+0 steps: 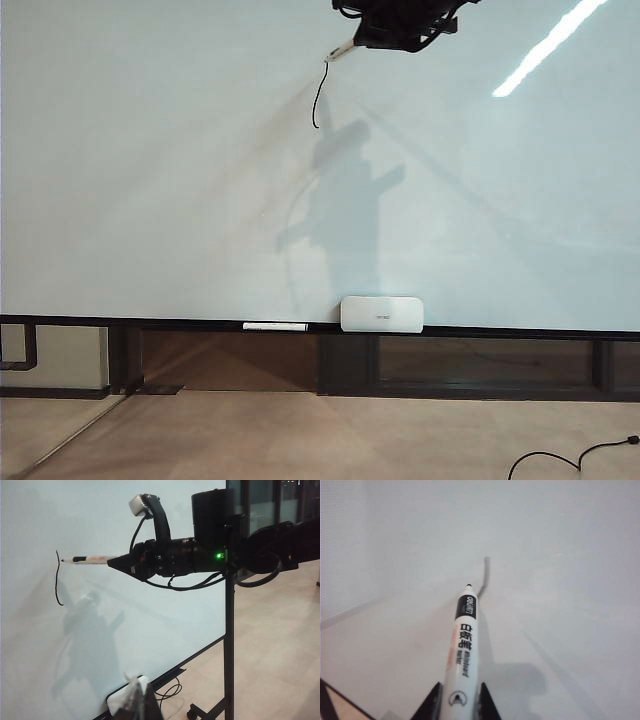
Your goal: Reach to the right to find the marker pen, pick it up, and write the number 12 on the whiteboard.
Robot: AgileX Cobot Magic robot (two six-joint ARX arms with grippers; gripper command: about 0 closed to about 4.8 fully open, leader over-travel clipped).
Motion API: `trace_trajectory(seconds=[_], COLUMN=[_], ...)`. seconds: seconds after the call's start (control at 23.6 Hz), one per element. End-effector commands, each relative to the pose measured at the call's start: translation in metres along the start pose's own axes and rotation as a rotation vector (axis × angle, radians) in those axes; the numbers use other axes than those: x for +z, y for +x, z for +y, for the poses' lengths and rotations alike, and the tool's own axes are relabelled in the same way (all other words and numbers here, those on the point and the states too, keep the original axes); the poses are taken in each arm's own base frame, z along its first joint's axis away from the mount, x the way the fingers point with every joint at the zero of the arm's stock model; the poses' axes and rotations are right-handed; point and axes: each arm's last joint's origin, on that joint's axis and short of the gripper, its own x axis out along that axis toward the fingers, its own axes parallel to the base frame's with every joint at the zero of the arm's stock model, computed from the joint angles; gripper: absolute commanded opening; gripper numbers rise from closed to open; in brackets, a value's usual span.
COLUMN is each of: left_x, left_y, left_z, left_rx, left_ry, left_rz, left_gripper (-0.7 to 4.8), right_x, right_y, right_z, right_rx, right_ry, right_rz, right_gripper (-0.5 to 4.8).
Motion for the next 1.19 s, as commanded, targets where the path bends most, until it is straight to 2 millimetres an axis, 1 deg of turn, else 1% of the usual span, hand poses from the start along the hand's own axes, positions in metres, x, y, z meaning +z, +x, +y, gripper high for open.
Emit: trace_trajectory(seconds=[0.04, 0.34, 0.89, 1.19], left_x=[0.003, 0.003, 0.003, 0.003], left_y=[0.000, 0.000, 0.000, 0.000], left_z=[0.000, 0.000, 0.000, 0.000], left_rx=[0.000, -0.018, -0.021, -0.021], left_ry=[0.003, 0.003, 0.004, 0.004], left_rz=[-0.011, -0.014, -0.013, -0.014], left_gripper=[-0.05, -0.05, -0.05, -0.05], right_x=[0.008, 0.011, 0.013, 0.013], right_y=[-0.003, -0.003, -0.005, -0.005], right_z=[0.001, 0.000, -0.018, -0.018], right_rx=[-0.009, -0.031, -0.084, -0.085], right_ry=[-0.015, -0.024, -0.027, -0.028], right_rz=[-0.038, -0.071, -0.085, -0.088], right_gripper=[-0.02, -0.02, -0.02, -0.02])
